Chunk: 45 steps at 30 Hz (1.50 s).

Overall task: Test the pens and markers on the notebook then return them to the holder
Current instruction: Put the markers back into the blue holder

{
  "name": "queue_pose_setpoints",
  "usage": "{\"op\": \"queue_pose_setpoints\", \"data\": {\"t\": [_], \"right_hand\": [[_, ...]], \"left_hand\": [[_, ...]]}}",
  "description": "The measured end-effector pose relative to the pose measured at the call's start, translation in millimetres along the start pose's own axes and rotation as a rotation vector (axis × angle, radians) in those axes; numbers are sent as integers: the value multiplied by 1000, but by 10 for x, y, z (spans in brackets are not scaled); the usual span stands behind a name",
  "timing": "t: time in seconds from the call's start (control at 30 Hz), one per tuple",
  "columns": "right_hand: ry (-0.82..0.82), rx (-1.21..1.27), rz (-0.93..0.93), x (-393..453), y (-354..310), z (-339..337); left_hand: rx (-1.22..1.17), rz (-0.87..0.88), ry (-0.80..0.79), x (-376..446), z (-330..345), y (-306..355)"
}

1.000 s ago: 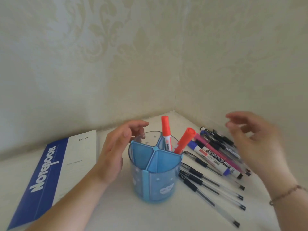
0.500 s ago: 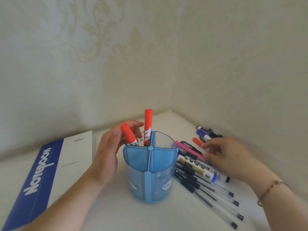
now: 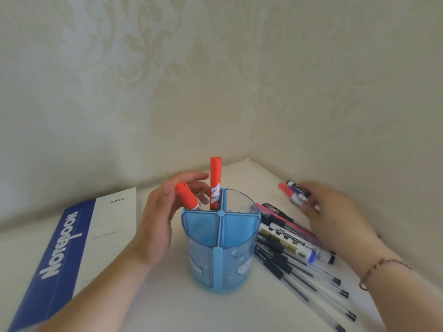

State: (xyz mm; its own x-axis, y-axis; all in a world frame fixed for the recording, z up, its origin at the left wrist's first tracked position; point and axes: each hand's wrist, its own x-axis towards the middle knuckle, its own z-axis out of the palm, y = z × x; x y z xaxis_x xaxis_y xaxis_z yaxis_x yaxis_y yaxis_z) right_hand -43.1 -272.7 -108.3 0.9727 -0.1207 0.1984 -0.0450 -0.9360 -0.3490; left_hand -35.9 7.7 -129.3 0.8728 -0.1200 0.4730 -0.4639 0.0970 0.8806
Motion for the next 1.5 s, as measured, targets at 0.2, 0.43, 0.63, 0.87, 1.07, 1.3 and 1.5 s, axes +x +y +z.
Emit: {"op": "queue_pose_setpoints", "data": {"t": [0.2,0.43,0.63,0.87,1.07,1.3,1.5], "right_hand": [[482,1194,-314,-364,-508,-325],[367,1281,-546,-441,-720,-166],[423,761,-658,-345,-613,-118],[133,200,-230,-101,-246,-51],[-75,-189,-144,-51,-262,82],[-85,-166,-81,20,-163,166],[98,654,-61,-33,-111,-147]], "left_hand": [[33,-37,-46,23,0,-39],[59,-22,-104,8,41,-52],[62,-17,-62,-4,32,-50],[52,-13,-32,18,44,-52],[1,-19,-16,-5,35,-16],[20,-52,-31,9,16,-14],[55,-47,-35,13,25,-24]]}}
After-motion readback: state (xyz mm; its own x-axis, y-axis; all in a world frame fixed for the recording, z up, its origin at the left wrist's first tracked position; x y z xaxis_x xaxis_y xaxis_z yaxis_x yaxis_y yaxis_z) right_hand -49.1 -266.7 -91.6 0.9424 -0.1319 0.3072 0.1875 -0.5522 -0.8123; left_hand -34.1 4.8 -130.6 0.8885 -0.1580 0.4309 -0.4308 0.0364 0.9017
